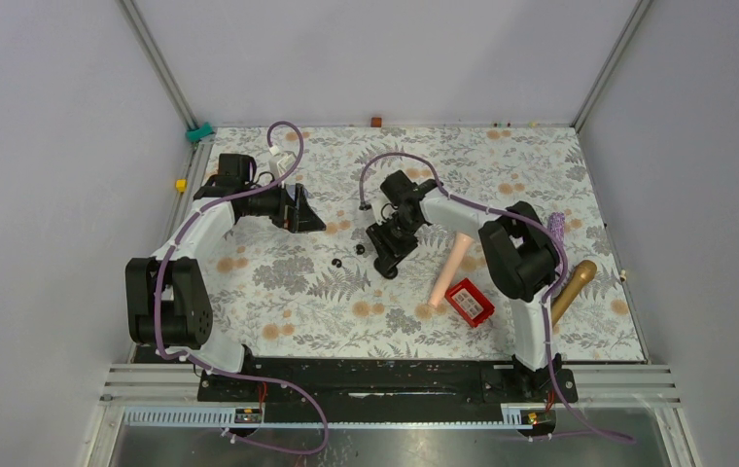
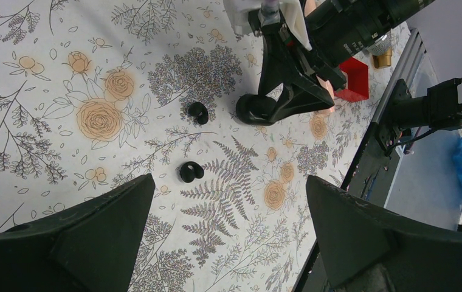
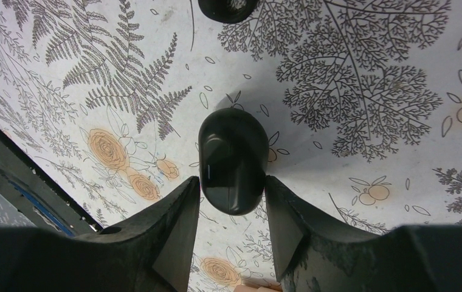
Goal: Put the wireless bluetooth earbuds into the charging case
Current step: Pick up the charging case at the center of the board.
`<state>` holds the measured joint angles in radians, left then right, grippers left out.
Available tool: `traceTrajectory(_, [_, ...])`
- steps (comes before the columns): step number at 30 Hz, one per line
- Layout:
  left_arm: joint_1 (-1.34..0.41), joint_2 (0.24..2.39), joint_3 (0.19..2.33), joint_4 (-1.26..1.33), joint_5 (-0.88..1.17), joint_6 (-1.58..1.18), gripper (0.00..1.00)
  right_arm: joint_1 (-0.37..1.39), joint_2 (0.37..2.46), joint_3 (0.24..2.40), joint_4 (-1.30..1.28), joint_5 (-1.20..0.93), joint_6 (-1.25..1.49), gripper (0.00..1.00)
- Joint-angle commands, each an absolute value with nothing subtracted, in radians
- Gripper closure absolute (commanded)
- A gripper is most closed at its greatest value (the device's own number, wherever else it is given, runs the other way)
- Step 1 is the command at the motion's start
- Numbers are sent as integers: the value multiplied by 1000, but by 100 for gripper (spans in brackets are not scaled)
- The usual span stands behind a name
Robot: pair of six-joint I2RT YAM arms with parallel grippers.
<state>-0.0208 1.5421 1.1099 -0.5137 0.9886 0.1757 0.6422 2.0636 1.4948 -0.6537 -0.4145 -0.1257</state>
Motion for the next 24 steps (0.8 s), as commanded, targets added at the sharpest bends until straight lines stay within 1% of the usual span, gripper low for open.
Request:
traceTrajectory(1, [-21,1520,1111,-479,1022,185,1,618,2052,1526,-662,-468,-103,50])
traceTrajectory(5, [-21,1516,1112,-479,1019,184,2,618,2086,1523,-652,-488,-75,51])
traceTrajectory(14, [-21,1523,1112,-479,1023,184,1,620,2128,1529,-672,-459,-68,54])
traceTrajectory(20, [-21,1520,1112,-479,1024,184,1,634,2145,1537,-681,-448,-64,54])
traceTrajectory(24, [-21,1522,1112,-479,1027,185,1,658,2144,1534,-683,-427,-67,52])
